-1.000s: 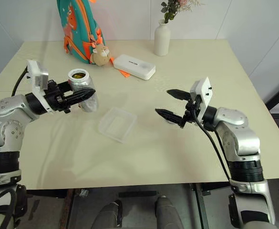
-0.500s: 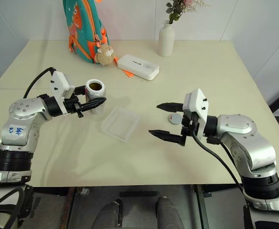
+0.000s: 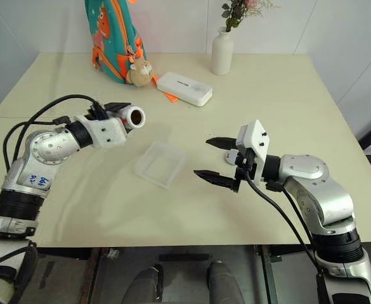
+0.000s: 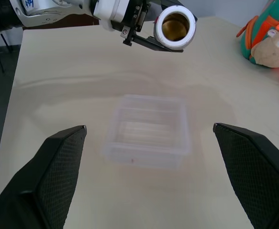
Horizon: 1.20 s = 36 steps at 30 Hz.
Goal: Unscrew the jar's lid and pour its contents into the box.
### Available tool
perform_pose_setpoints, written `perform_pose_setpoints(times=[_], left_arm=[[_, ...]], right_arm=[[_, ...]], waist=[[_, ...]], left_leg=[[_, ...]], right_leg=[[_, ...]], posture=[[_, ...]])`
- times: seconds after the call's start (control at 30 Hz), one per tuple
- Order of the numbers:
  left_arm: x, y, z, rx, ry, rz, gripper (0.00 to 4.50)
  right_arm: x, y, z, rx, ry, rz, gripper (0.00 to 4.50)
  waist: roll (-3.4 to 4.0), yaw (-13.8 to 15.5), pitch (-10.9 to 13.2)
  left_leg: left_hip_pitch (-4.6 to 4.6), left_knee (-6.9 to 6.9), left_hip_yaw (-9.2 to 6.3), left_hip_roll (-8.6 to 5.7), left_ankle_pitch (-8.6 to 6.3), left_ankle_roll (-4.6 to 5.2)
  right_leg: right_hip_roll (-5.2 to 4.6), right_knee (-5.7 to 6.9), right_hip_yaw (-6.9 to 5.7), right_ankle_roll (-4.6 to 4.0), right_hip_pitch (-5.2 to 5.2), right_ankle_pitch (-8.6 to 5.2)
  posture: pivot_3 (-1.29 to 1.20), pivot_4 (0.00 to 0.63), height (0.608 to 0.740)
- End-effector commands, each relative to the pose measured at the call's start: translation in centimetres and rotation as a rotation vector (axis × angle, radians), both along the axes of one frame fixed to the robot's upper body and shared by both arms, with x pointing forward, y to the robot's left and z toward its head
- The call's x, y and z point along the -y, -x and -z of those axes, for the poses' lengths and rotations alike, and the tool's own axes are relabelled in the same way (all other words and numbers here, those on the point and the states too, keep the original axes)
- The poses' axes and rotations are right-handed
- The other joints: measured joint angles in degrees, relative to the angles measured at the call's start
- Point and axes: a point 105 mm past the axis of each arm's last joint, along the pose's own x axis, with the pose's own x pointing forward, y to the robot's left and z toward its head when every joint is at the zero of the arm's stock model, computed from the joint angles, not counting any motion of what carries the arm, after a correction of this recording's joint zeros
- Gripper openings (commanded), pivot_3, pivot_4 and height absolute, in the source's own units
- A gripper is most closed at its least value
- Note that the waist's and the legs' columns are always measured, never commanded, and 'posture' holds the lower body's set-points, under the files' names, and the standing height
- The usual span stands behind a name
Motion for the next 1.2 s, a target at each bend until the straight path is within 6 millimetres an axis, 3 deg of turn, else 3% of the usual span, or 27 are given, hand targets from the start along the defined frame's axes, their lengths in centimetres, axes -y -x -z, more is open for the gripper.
perform_pose_setpoints(times=[0.03,0.2,0.37,0.73,1.0,1.2], left_arm=[[1.3,0.7,-1.8,0.345,-0.305,0.063,2.03],[2.1,0.7,-2.3,0.613,-0.502,0.133,2.03],[2.5,0.0,-0.6,0.745,-0.642,0.192,2.03],[4.1,0.8,-0.8,0.929,-0.650,0.262,2.03],[3.0,0.8,-1.9,0.811,-0.521,0.213,2.03],[-0.2,0.0,-3.5,0.473,-0.101,0.059,2.03]], right_arm=[[-0.2,0.2,-0.6,0.032,-0.017,0.000,4.48],[-0.4,0.0,-0.6,0.030,-0.038,0.013,4.48],[-0.7,0.0,-0.8,0.031,-0.060,0.020,4.48],[-0.9,0.0,-0.6,0.014,-0.102,0.036,4.48],[-0.9,-0.1,-0.3,0.007,-0.109,0.033,4.48],[-0.9,0.1,-0.1,0.004,-0.093,0.018,4.48]], waist=[[0.00,0.06,0.00],[0.00,0.30,0.00],[0.00,0.46,0.00],[-0.01,1.40,0.00],[0.00,1.32,0.00],[0.00,1.24,-0.01]], left_leg=[[-0.01,0.01,0.00,0.00,0.00,0.01],[-0.02,0.03,0.01,-0.02,-0.02,0.03],[0.00,0.03,0.02,-0.02,-0.02,0.03],[-0.02,0.03,0.02,-0.03,-0.02,0.03],[0.00,0.05,0.02,-0.03,-0.01,0.03],[0.01,0.06,0.03,-0.02,-0.01,0.02]], right_leg=[[0.00,-0.03,0.00,0.02,0.00,0.01],[-0.01,-0.03,0.03,0.06,0.01,0.03],[0.00,0.03,0.02,0.06,0.01,0.03],[0.00,0.06,0.01,0.07,-0.01,0.03],[0.00,0.13,0.00,0.07,-0.01,0.03],[0.00,0.19,0.00,0.06,-0.01,0.03]], posture=[[0.00,0.150,0.740],[0.00,0.150,0.740],[0.00,0.150,0.740],[0.00,0.150,0.740],[0.00,0.150,0.740],[0.00,0.150,0.740]])
